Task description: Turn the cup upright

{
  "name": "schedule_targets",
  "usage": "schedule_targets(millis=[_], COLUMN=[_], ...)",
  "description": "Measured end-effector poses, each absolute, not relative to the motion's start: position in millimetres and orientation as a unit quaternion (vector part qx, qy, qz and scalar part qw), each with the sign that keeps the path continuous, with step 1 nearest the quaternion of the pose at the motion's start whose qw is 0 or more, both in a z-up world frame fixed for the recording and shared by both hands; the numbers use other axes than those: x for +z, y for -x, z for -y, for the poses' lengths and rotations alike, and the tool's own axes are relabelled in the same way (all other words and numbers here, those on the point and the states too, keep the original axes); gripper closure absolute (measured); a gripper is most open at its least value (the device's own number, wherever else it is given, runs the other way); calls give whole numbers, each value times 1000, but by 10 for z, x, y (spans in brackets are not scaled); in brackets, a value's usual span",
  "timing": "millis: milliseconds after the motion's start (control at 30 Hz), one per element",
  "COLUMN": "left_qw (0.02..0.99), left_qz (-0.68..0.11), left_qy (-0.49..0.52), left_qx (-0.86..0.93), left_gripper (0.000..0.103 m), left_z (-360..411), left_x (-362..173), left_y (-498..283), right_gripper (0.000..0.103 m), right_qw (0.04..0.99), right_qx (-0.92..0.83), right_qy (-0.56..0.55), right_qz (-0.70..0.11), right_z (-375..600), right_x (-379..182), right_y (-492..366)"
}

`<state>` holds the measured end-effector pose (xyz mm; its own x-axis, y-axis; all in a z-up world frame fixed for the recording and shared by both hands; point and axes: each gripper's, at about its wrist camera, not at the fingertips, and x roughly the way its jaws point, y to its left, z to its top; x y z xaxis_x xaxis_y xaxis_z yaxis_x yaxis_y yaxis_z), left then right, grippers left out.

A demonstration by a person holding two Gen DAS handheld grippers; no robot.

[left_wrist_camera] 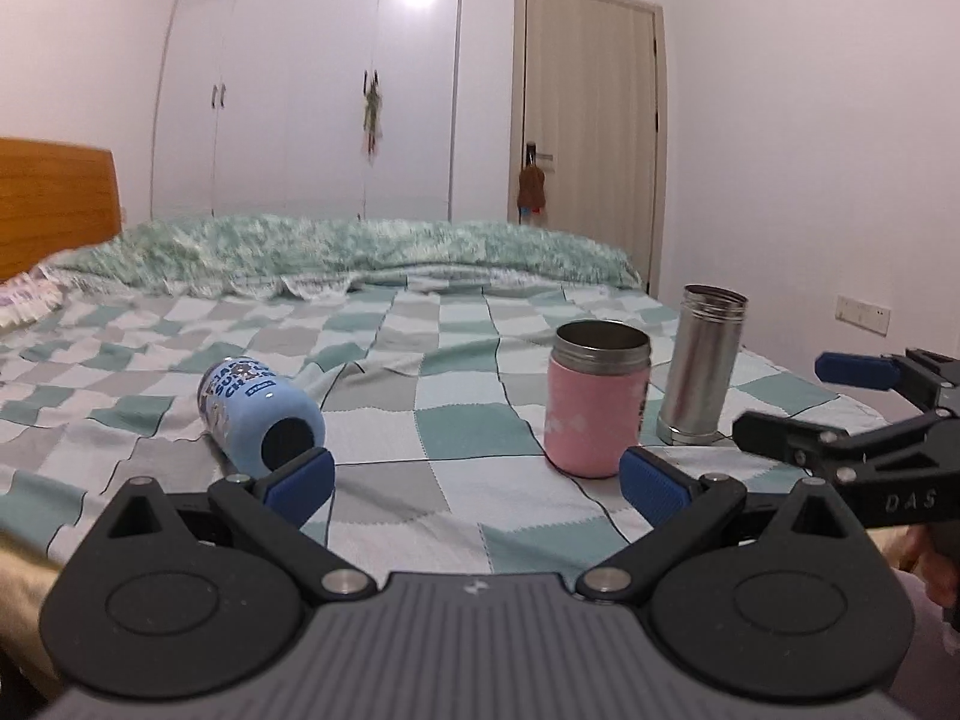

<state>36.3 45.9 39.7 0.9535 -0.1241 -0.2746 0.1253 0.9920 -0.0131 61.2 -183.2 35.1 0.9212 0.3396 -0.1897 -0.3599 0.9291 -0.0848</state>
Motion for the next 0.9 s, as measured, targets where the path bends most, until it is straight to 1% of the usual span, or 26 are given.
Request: schedule_targets(millis=[233, 333, 467, 900], left_qw=[994, 995, 995, 996], left_qz=[-105, -96, -92, -91], left_qy=[10, -2, 4, 6], left_qx=[-41, -26, -24, -25], left_gripper=[0, 0, 0, 0], left_z=[-285, -203, -228, -235], left_x=[69, -42, -32, -49], left_y=[-131, -101, -113, -103], right_gripper=[0, 0, 0, 0], right_qw=[983, 985, 986, 986], right_qx=[165, 158, 156, 155], right_qy=[64, 62, 60, 53], right_qz=[-54, -42, -30, -30], right_z=[1960, 2003, 2069, 2067], right_x=[33, -41, -38, -54], right_y=[-251, -181, -142, -159])
